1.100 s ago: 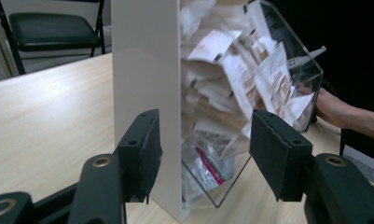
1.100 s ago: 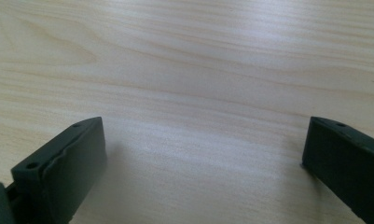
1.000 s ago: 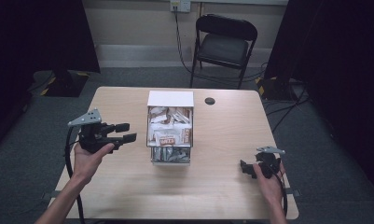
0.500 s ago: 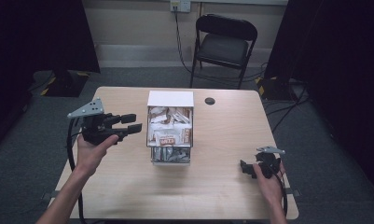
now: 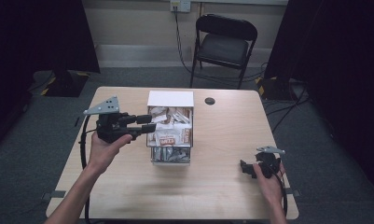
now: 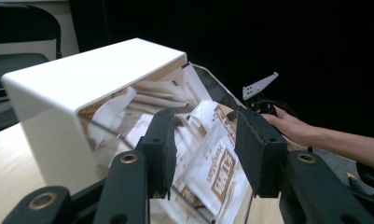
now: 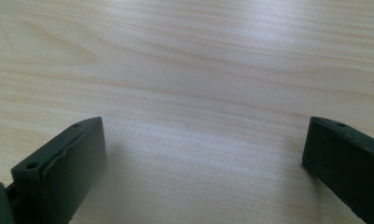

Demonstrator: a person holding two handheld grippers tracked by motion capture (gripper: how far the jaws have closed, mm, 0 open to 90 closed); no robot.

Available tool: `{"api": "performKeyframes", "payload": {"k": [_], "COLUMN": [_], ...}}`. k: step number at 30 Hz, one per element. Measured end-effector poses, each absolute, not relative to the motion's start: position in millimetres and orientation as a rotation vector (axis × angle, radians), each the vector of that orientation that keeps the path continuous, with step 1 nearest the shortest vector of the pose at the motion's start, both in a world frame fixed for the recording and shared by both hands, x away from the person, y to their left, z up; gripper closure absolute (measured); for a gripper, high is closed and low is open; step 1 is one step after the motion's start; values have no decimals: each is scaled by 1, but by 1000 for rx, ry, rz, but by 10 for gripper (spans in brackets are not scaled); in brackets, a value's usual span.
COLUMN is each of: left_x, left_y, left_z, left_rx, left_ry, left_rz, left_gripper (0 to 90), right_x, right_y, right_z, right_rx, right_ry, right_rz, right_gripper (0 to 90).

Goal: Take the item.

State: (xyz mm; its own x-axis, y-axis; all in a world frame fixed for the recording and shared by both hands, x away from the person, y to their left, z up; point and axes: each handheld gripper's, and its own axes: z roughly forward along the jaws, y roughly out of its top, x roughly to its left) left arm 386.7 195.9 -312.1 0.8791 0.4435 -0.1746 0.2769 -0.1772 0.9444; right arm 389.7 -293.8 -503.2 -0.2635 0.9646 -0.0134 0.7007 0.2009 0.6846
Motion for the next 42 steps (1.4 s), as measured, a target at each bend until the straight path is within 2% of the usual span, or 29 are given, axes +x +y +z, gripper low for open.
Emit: {"api": "performKeyframes", "payload": {"k": [6,12,19,26,37,42], "left_x": [391,399,401,399,400,396], "left_y": [179,166,157,154,161,159], "left_z": [-317,-323,-328,-328,-325,-325], "left_rx": [1825,1867,1932,1950,1925,1938], "left_ry": [506,507,492,465,416,396], "left_rz": [132,123,125,116,24,13], "left_gripper": [579,540,554,642,879,856], "right_x": [390,390,390,390,390,390], "right_y": [-294,-294,-294,-294,-294,-294], "right_z": [-503,-503,-503,-503,-503,-503], "right_rx": [1544,1546,1545,1545,1545,1545], "right_ry": [2040,2041,2040,2040,2040,2040], "right_rz": [796,797,795,795,795,795], "right_gripper": [0,0,0,0,0,0]}}
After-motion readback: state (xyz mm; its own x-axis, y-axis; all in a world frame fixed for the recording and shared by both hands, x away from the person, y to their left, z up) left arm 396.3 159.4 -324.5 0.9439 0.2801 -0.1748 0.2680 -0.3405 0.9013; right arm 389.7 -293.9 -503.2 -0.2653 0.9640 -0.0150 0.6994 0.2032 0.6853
